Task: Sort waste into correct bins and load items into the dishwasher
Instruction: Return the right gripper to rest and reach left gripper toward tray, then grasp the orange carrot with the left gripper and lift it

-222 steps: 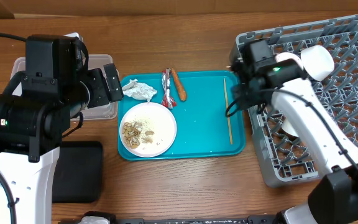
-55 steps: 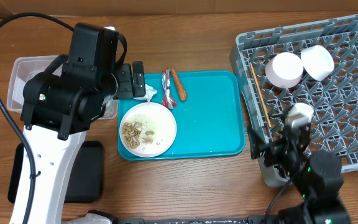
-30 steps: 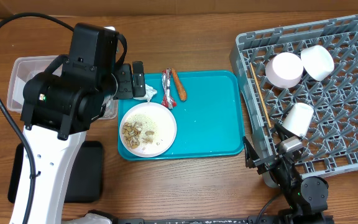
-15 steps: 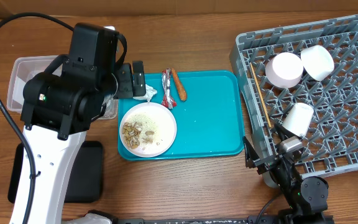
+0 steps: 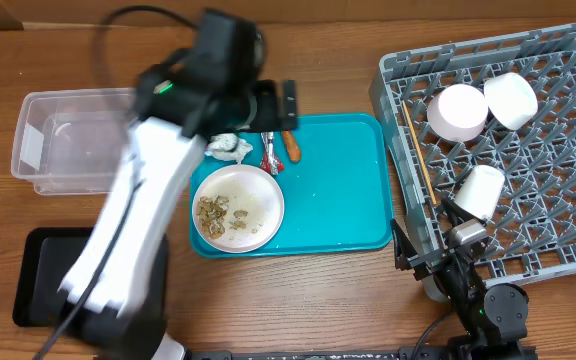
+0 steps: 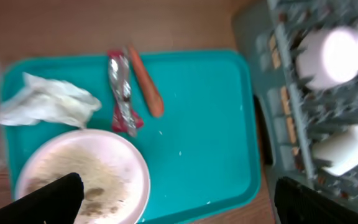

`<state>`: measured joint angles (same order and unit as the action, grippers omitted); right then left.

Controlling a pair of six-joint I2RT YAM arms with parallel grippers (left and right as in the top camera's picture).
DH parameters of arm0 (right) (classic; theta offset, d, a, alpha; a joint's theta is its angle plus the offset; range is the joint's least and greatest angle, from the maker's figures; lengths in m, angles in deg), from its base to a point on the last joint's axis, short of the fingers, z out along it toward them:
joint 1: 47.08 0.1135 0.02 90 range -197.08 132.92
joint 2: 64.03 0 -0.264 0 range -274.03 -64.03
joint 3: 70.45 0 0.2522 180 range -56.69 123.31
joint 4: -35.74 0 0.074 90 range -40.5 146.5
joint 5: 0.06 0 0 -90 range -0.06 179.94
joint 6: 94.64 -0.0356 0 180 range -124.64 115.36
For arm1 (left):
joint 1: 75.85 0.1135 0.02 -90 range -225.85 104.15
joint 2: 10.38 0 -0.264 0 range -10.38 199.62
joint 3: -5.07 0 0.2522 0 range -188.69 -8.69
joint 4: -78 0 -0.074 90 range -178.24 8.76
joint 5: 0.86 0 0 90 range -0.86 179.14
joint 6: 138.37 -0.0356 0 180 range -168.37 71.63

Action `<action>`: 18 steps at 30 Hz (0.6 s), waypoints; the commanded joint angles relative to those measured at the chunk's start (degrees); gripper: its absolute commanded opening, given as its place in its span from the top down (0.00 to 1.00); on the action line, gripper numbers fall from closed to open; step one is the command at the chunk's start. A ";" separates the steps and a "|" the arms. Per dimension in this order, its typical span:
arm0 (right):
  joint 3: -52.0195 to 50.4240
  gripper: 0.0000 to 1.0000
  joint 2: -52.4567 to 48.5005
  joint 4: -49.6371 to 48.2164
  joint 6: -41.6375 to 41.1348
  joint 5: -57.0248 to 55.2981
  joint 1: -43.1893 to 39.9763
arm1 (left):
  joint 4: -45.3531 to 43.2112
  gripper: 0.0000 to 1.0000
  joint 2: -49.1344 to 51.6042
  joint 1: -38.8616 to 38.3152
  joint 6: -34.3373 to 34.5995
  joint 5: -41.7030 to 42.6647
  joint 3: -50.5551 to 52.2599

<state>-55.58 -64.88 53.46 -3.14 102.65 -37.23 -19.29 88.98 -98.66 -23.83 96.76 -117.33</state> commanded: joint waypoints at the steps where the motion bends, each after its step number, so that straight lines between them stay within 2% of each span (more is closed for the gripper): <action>1: -0.63 0.00 0.66 -0.50 0.04 0.24 0.15 | -0.70 0.06 8.17 -1.60 1.18 3.91 1.03; 4: -0.63 0.00 0.68 -0.50 0.07 0.22 0.15 | -2.45 0.21 13.94 -3.65 1.14 3.26 1.03; 5: -0.63 0.00 0.66 -0.50 0.07 0.24 0.15 | -3.06 0.24 15.74 -4.35 1.22 1.73 1.03; 9: -0.63 0.00 0.66 -0.50 0.04 0.24 0.15 | -4.57 0.22 21.46 -5.79 4.15 -7.28 1.03; 13: -0.63 0.00 0.68 -0.50 0.04 0.24 0.15 | -8.28 0.23 27.32 -5.70 5.79 -7.58 1.03; 18: -0.63 0.00 0.66 -0.50 0.04 0.24 0.15 | -11.67 0.36 32.46 -5.68 8.66 -8.28 1.03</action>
<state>-55.60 -64.88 53.44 -3.14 102.63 -37.23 -30.28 118.50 -104.58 -18.80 90.75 -116.32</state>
